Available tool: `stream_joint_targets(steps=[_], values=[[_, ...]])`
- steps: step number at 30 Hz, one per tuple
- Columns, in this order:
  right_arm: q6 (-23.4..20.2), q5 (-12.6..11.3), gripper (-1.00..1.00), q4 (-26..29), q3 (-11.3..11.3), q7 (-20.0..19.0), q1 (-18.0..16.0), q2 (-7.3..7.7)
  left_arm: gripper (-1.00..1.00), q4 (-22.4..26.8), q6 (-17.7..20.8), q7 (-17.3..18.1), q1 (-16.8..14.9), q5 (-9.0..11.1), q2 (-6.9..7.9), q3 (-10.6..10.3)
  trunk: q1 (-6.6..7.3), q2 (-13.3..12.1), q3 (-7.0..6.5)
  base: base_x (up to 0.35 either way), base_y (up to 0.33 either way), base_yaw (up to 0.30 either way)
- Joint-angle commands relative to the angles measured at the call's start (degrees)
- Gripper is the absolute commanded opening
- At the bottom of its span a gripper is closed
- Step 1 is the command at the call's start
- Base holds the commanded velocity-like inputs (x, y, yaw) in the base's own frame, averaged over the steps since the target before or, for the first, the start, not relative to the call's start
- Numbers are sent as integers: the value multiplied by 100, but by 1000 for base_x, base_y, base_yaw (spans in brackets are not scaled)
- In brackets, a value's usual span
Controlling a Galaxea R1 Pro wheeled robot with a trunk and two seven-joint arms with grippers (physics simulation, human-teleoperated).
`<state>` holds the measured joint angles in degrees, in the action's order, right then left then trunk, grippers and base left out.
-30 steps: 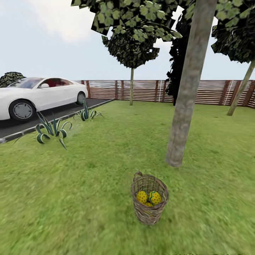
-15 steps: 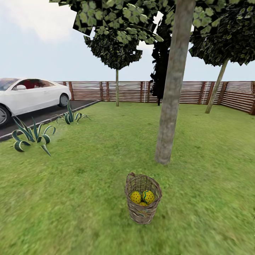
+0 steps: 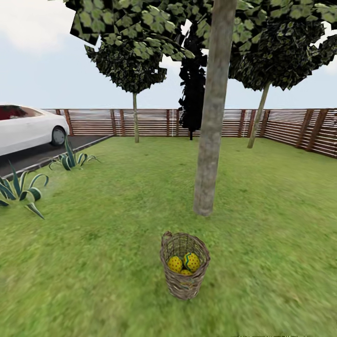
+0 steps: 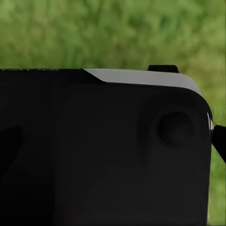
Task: Take the three Easter eggs out of the wicker basket on the lawn in the garden, then place them on the lawn next to a single tree (choose any tree) so that all three eggs are next to the same tree and none are left in the basket.
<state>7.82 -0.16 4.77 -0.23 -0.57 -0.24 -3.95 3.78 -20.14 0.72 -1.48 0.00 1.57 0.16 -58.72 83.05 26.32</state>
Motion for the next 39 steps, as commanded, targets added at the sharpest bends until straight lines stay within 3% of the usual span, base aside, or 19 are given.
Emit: stream_joint_targets(steps=[1,21,39], values=[[17,-2,100,-2,-4,-7,-2,0,100,-2,-16,7,-2,0,1,2,-1,3,2,105,282,-272],[17,-2,100,0,-4,-8,-2,0,100,0,-17,7,-2,0,1,-5,-1,3,-67,156,191,-270],[17,-2,100,7,5,-6,-2,0,100,0,-18,7,-2,0,1,-9,-1,3,-76,106,138,-165]])
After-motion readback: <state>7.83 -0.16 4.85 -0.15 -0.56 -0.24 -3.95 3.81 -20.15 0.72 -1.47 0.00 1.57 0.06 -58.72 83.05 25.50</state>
